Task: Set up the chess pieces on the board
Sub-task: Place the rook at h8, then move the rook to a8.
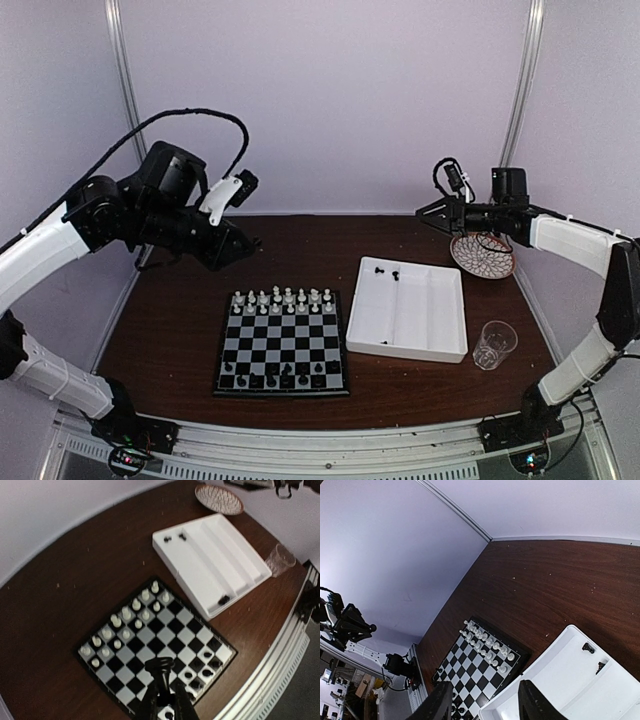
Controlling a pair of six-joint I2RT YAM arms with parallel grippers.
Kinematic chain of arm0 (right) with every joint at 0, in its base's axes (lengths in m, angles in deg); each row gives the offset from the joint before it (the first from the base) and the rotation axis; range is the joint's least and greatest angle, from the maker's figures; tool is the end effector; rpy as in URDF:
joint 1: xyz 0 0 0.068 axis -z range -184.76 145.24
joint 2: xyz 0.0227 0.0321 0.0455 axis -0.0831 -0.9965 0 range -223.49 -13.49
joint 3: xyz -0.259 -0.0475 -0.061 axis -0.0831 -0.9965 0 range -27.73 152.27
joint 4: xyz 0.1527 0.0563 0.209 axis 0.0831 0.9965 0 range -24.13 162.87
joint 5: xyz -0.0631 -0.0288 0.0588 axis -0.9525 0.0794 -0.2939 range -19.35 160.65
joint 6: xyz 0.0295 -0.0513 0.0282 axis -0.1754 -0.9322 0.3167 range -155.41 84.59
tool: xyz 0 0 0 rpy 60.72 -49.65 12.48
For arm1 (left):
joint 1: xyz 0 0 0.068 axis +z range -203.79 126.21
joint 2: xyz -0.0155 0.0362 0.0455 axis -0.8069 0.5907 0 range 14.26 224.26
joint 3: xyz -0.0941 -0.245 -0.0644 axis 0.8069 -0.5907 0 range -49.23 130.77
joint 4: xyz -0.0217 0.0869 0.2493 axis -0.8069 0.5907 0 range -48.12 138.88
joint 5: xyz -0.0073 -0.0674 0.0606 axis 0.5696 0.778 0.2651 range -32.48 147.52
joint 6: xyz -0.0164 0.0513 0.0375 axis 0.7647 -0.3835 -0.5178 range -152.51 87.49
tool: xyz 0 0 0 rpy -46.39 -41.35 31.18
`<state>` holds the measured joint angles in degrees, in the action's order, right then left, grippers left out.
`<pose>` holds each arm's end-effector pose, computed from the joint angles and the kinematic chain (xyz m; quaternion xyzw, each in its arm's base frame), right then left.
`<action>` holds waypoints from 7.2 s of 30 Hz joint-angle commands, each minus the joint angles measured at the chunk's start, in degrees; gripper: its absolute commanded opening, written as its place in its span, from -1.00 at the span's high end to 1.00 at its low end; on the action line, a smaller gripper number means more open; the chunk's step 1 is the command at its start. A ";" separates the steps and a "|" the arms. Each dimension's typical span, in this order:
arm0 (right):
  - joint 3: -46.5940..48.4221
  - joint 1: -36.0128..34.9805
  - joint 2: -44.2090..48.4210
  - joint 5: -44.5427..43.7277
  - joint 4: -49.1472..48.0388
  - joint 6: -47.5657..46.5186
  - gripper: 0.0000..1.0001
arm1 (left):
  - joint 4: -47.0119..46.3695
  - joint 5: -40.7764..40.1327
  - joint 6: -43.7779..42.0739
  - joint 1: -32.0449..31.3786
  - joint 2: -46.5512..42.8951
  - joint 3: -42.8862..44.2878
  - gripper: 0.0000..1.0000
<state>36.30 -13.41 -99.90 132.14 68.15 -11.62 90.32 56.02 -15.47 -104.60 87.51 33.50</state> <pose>0.3353 0.0967 0.2941 -0.1782 0.7535 0.5428 0.3253 0.1766 -0.2144 0.3849 0.2567 0.8651 -0.2306 0.3641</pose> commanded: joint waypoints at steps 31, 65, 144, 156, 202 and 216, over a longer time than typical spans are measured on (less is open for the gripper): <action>-2.59 0.38 1.45 -0.70 1.98 -9.00 0.06 | 37.60 18.68 -3.49 0.53 20.79 -10.61 0.84; -3.38 0.38 0.54 -0.29 1.03 -8.57 0.05 | 31.73 17.83 -9.74 6.07 34.52 -10.68 0.81; 23.68 -54.75 -24.84 -45.67 47.50 -64.75 0.29 | -32.86 10.31 -2.76 27.20 -5.84 -27.14 0.17; 27.32 -57.48 -28.84 -46.39 48.38 -65.26 0.32 | -33.44 14.65 -1.76 28.83 -5.12 -27.10 0.17; 22.32 -57.91 -25.56 -49.23 50.60 -65.50 0.83 | -32.48 19.65 -1.31 29.89 -1.80 -25.87 0.16; 22.27 -57.59 -26.57 -48.99 50.23 -65.12 0.65 | -31.92 20.93 -1.22 29.89 -0.87 -25.35 0.16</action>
<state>58.88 -71.07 -125.93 83.84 118.16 -77.19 59.88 75.76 -16.98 -75.20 86.09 6.47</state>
